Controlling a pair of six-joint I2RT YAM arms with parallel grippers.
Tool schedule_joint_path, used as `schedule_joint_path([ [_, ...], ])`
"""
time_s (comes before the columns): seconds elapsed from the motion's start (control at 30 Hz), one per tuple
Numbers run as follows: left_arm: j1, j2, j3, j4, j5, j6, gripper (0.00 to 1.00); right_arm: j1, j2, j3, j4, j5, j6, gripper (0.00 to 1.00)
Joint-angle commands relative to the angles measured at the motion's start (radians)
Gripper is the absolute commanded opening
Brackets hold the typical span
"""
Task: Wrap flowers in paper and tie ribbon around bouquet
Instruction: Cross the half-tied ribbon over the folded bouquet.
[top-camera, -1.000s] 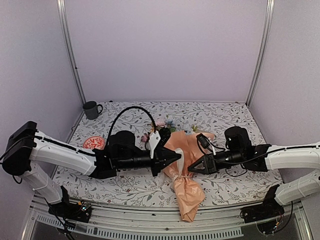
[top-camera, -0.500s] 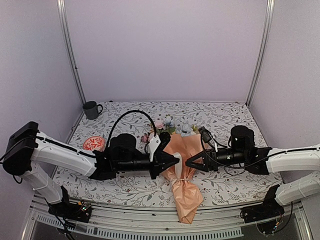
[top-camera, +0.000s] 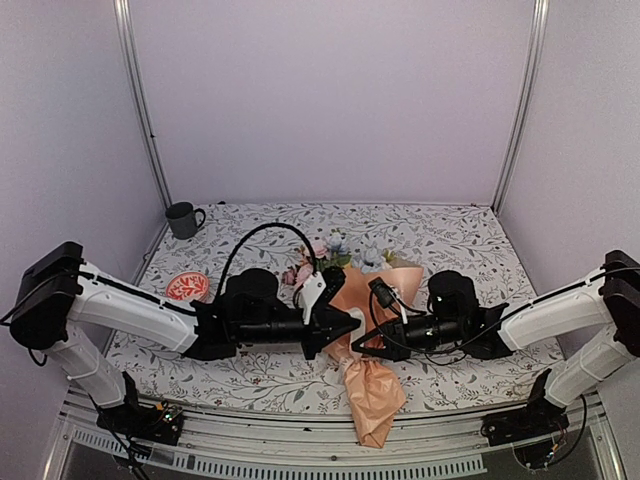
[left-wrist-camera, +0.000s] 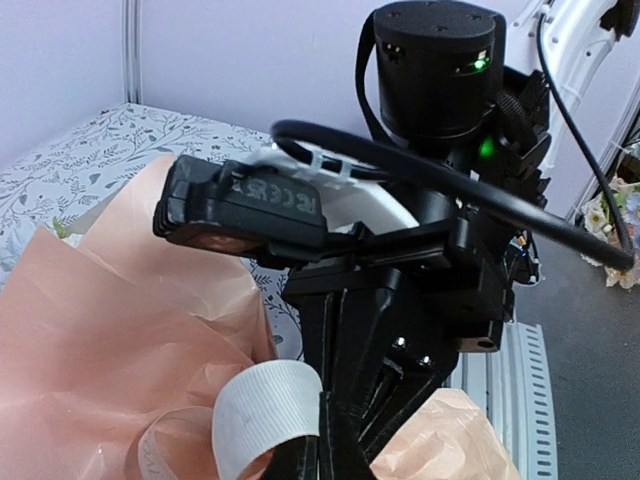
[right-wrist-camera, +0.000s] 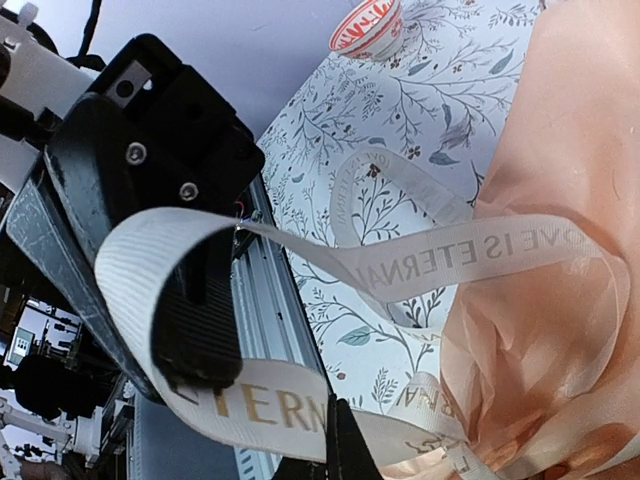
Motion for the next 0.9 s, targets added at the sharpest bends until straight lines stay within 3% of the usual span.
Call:
schedule_joint_path([
  [0.0,-0.006,-0.009,0.072,-0.190,-0.041,-0.005,0.18,0.006,-0.007,0.018,0.063,0.048,0.008,0.00],
  [0.03,-0.005,-0.021,0.095,-0.283,-0.080,-0.016,0.34,0.006,-0.015,0.012,0.057,0.058,0.009,0.00],
  [0.1,-0.006,-0.053,0.120,-0.473,-0.129,-0.020,0.55,0.006,-0.027,-0.002,0.056,0.064,0.016,0.00],
  [0.2,-0.009,-0.103,0.117,-0.721,-0.121,-0.021,0.71,0.006,-0.025,-0.007,0.055,0.056,0.028,0.00],
  [0.27,-0.011,-0.116,0.100,-0.843,-0.107,-0.037,0.77,0.006,-0.025,-0.004,0.057,0.056,0.028,0.00],
  [0.43,-0.023,-0.097,0.034,-0.923,-0.089,-0.047,0.78,0.005,-0.009,0.018,0.057,0.043,0.026,0.00],
  [0.73,-0.032,0.104,0.081,-0.891,-0.335,-0.020,0.80,0.006,-0.004,0.032,0.057,0.035,0.039,0.00],
  [0.8,-0.036,0.139,0.097,-0.917,-0.376,-0.055,0.73,0.006,-0.023,0.023,0.053,0.048,0.045,0.00],
  [0.87,-0.037,0.158,0.090,-0.923,-0.374,-0.093,0.59,0.006,-0.042,0.011,0.041,0.077,0.058,0.00],
])
